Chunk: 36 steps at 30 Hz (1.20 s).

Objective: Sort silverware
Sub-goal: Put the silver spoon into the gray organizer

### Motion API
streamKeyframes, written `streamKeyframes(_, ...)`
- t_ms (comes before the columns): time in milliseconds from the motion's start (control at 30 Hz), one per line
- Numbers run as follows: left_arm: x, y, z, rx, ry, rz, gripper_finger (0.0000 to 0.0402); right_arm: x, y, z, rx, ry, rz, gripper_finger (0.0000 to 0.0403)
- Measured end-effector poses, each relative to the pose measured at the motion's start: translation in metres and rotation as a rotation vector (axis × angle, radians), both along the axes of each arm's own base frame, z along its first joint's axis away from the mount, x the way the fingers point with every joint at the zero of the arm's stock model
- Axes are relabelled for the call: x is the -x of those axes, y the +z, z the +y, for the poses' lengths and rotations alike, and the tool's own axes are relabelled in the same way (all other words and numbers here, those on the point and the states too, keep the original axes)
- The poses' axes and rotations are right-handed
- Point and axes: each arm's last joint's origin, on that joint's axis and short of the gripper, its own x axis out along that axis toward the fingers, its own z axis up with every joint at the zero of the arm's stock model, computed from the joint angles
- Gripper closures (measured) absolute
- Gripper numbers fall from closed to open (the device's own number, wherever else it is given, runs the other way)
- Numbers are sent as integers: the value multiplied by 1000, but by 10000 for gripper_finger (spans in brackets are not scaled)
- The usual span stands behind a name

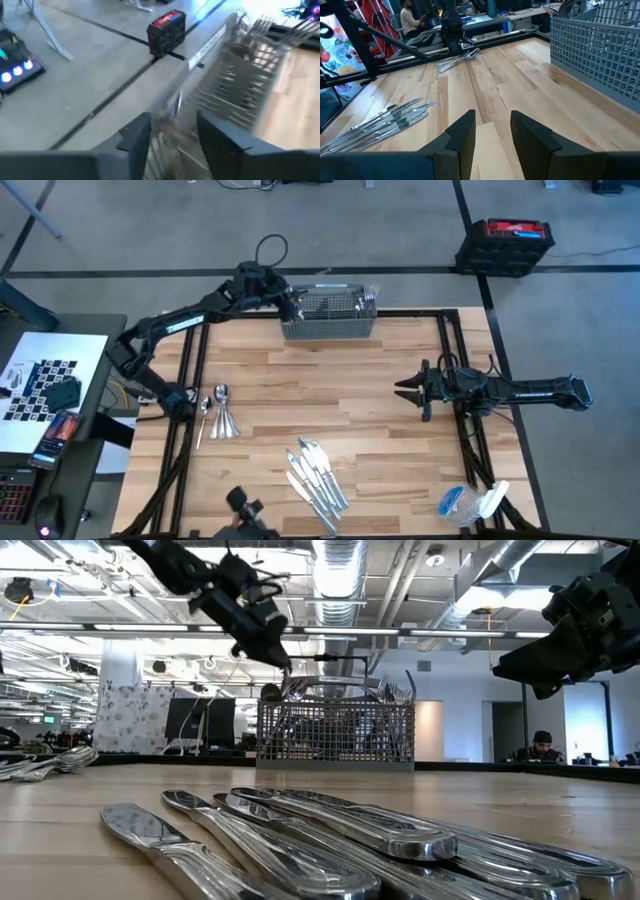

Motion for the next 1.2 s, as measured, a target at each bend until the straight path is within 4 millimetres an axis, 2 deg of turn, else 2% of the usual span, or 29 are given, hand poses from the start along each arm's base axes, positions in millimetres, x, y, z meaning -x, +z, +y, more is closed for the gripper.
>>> streamKeyframes(100, 17, 13, -28, 170, 51, 0, 222, 0, 0, 0, 0, 0, 0, 290)
streamKeyframes(200, 31, 18, -61, 354, 102, 51, 216, 0, 0, 0, 0, 0, 0, 290)
streamKeyframes(400, 59, -2, -124, 712, 319, 404, 226, 0, 0, 0, 0, 0, 0, 290)
streamKeyframes(567, 72, -28, -164, 872, 450, 602, 232, 0, 0, 0, 0, 0, 1, 290)
streamKeyframes(767, 74, -74, -194, 886, 430, 671, 237, 0, 0, 0, 0, 0, 0, 290)
streamKeyframes(1000, 85, -137, -215, 995, 396, 662, 238, 0, 0, 0, 0, -1, 0, 290)
streamKeyframes(1100, 89, -148, -216, 998, 432, 637, 238, 0, 0, 0, 0, 0, 0, 290)
streamKeyframes(1200, 91, -150, -215, 970, 464, 627, 238, 0, 0, 0, 0, 0, 1, 290)
